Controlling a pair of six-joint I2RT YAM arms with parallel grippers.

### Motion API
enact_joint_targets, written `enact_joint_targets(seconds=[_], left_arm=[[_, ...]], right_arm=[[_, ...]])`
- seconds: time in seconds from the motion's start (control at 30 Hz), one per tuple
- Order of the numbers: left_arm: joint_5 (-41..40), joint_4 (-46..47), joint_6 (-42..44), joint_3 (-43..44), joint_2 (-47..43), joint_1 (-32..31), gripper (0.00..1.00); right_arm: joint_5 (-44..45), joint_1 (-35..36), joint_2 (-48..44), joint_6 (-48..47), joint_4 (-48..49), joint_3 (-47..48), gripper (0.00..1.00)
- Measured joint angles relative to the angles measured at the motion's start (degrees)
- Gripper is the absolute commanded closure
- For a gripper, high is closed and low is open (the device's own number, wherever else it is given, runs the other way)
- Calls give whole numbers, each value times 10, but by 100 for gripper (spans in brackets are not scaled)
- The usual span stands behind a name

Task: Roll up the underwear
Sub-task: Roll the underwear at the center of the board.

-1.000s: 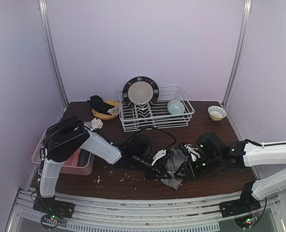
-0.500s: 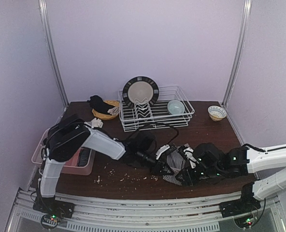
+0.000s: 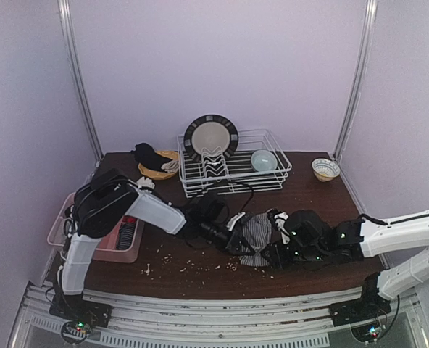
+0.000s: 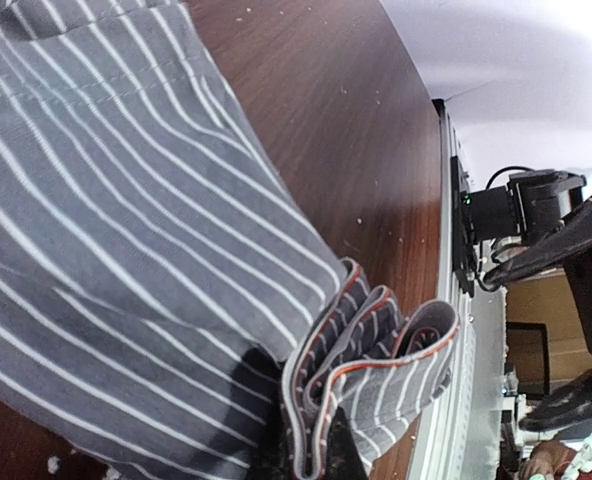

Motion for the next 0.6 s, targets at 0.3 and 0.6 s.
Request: enact_joint_targets(seconds=[0.3,0.6], left_arm=[[-23,53,-66,-41,-16,1,100],[-61,52,-93,-64,-36,2,100]], right_arm=[[-59,-61,45,30,92,0,45],[-101,-95,121,66,137,5,52]])
